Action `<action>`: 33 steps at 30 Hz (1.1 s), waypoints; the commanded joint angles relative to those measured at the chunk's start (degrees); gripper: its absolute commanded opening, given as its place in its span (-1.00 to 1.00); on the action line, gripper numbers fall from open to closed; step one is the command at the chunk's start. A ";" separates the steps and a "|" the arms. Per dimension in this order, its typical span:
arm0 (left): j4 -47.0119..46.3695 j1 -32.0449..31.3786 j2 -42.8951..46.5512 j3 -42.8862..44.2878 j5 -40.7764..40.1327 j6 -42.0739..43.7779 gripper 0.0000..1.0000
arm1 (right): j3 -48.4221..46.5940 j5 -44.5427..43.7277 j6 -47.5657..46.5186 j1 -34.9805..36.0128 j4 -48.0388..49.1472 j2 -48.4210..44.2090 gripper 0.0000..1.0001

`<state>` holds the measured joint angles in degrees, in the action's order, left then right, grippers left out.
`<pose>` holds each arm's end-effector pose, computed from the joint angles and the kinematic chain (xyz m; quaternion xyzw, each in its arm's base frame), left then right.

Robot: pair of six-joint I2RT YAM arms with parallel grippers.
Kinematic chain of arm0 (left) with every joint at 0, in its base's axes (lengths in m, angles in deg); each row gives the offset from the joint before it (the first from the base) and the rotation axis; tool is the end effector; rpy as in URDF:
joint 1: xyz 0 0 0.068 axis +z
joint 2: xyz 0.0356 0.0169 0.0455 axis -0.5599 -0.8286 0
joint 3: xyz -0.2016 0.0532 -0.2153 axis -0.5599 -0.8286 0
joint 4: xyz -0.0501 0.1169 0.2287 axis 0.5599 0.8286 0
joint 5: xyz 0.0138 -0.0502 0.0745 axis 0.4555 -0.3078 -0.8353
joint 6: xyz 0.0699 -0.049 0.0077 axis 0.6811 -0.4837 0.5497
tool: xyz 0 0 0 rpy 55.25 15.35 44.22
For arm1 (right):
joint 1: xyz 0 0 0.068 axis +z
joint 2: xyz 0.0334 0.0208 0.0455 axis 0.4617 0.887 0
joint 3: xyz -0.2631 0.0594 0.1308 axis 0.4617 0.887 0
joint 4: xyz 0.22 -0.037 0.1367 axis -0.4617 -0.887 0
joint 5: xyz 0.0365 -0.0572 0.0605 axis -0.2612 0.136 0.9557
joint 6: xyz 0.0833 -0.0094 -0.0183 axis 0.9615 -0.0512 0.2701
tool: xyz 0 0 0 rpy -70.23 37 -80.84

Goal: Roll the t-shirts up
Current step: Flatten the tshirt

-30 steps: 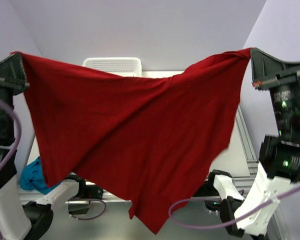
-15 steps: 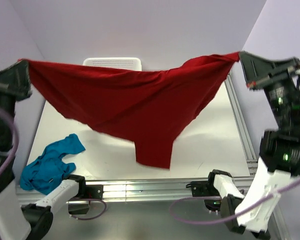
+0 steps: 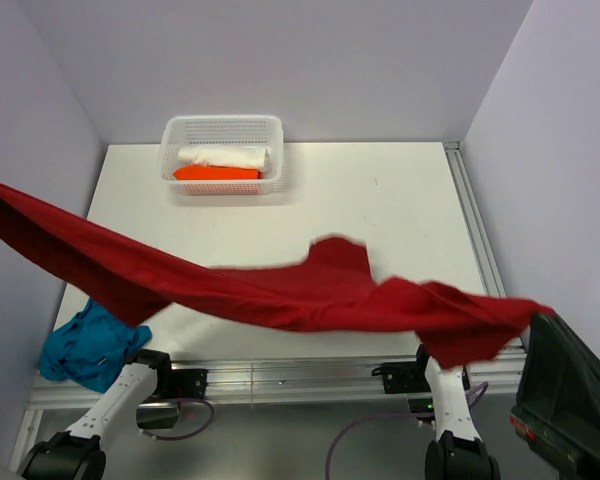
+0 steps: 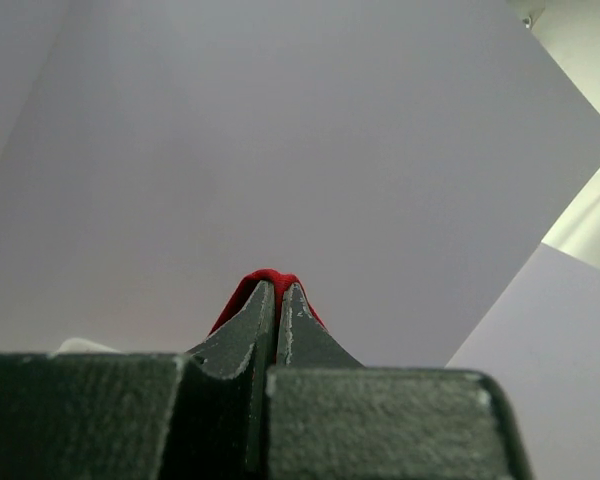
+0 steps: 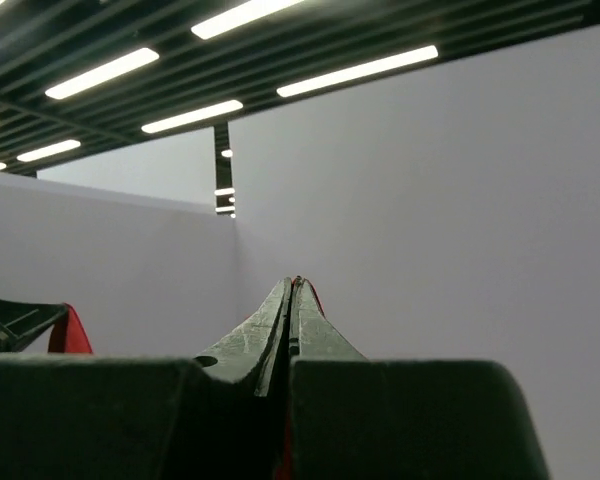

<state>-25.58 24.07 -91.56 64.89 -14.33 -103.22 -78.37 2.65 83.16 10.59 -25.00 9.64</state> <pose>-0.0541 0.0271 0.6472 -0.1922 0.4509 -0.2628 0.8311 -0.1783 0.0890 0.6574 -0.0788 0.3189 0.2353 0.9147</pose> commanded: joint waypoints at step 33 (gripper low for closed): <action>-40.45 -8.13 -19.19 -66.44 -10.17 -14.42 -0.99 | 75.97 -8.46 9.58 0.03 22.34 16.71 -1.00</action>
<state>-56.99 15.63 -107.23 -1.20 -23.97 -115.22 -3.25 -4.52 92.56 10.74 -11.16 22.21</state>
